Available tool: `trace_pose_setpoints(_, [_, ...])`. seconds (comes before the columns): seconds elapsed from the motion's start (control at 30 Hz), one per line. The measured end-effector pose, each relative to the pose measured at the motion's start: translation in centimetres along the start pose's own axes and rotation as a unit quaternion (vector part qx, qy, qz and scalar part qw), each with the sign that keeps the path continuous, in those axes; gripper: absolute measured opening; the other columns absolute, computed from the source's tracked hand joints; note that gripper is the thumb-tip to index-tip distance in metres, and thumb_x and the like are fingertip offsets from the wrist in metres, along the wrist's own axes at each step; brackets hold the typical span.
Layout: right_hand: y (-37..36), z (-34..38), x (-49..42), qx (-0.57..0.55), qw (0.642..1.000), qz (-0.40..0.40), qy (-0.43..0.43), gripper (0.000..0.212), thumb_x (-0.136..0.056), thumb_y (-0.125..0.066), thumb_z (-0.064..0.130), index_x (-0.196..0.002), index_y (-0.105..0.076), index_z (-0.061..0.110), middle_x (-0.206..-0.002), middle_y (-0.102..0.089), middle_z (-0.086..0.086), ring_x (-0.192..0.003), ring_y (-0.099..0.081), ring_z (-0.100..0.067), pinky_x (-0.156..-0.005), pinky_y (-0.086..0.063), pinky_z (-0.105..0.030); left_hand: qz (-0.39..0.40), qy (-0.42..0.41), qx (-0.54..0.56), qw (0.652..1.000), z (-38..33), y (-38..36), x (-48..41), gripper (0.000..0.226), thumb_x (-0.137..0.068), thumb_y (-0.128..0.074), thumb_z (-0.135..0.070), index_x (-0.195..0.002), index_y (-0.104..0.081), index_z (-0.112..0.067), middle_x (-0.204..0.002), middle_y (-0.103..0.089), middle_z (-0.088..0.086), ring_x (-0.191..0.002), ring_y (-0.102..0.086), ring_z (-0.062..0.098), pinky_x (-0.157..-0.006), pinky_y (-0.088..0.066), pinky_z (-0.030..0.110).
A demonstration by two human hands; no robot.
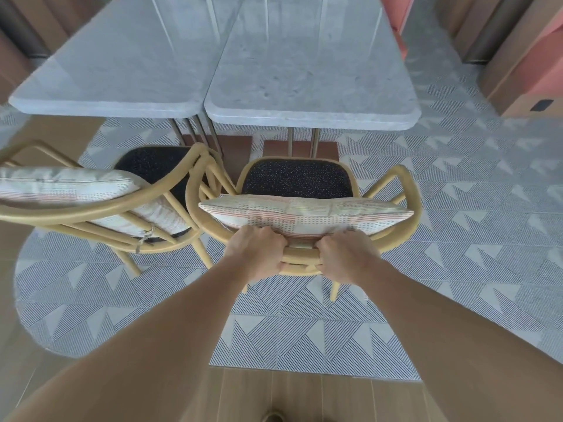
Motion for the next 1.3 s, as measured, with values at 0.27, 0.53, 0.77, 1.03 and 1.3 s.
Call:
trace_pose_setpoints(0.27, [-1.7,-3.8,1.9,-0.007,1.0,0.01,-0.013,0.029,-0.102,-0.057,0.044,-0.114,-0.074,0.024,-0.099,-0.076,-0.006,-0.091,-0.073,-0.032,-0.08,-0.06,-0.041,-0.002,-0.009,0.03,0.999,-4.1,0.6,-1.7,0.027,-0.098,-0.059,-0.047,-0.108,-0.073,-0.027,-0.066,-0.035,-0.01,-0.077,-0.057,0.024,-0.07,-0.04,0.035])
trace_pose_setpoints(0.53, [-2.1,-4.9,2.4,-0.008,1.0,0.005,-0.008,0.028,-0.102,-0.053,0.047,-0.107,-0.074,0.029,-0.083,-0.067,0.002,-0.075,-0.063,-0.026,-0.067,-0.051,-0.035,-0.013,-0.007,0.037,0.999,-5.4,0.2,-2.5,0.028,-0.1,-0.055,-0.045,-0.109,-0.071,-0.024,-0.066,-0.034,-0.006,-0.073,-0.051,0.024,-0.068,-0.039,0.037])
trace_pose_setpoints(0.77, [-1.2,-2.6,1.9,0.009,1.0,0.005,0.009,0.027,-0.104,-0.052,0.039,-0.108,-0.072,0.022,-0.084,-0.07,-0.002,-0.073,-0.062,-0.027,-0.062,-0.047,-0.034,-0.015,-0.006,0.029,0.999,-3.2,-0.4,-1.7,0.029,-0.1,-0.056,-0.045,-0.112,-0.071,-0.024,-0.067,-0.033,-0.007,-0.077,-0.054,0.024,-0.071,-0.039,0.037])
trace_pose_setpoints(1.03, [-0.1,-1.7,0.1,-0.01,1.0,0.006,0.015,0.024,-0.102,-0.056,0.037,-0.109,-0.072,0.021,-0.092,-0.073,-0.004,-0.081,-0.069,-0.029,-0.073,-0.06,-0.04,-0.005,0.014,0.011,1.0,-1.2,-0.2,-1.6,0.033,-0.099,-0.056,-0.051,-0.113,-0.07,-0.024,-0.067,-0.03,-0.007,-0.083,-0.061,0.025,-0.074,-0.04,0.037])
trace_pose_setpoints(1.3, [-1.1,-2.1,1.3,-0.002,1.0,-0.002,0.03,0.021,-0.098,-0.054,0.03,-0.102,-0.073,0.022,-0.065,-0.037,0.004,-0.065,-0.05,-0.027,-0.06,-0.048,-0.035,-0.003,0.021,0.029,0.999,-2.7,0.0,-0.4,0.029,-0.1,-0.057,-0.049,-0.11,-0.072,-0.026,-0.088,-0.067,-0.001,-0.089,-0.07,0.027,-0.072,-0.043,0.036])
Point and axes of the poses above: each hand's wrist, its own x-axis away from the middle knuckle, its own y-axis out of the back of the hand, z = x × y, the point moved 5 cm from there along -x, towards the middle knuckle
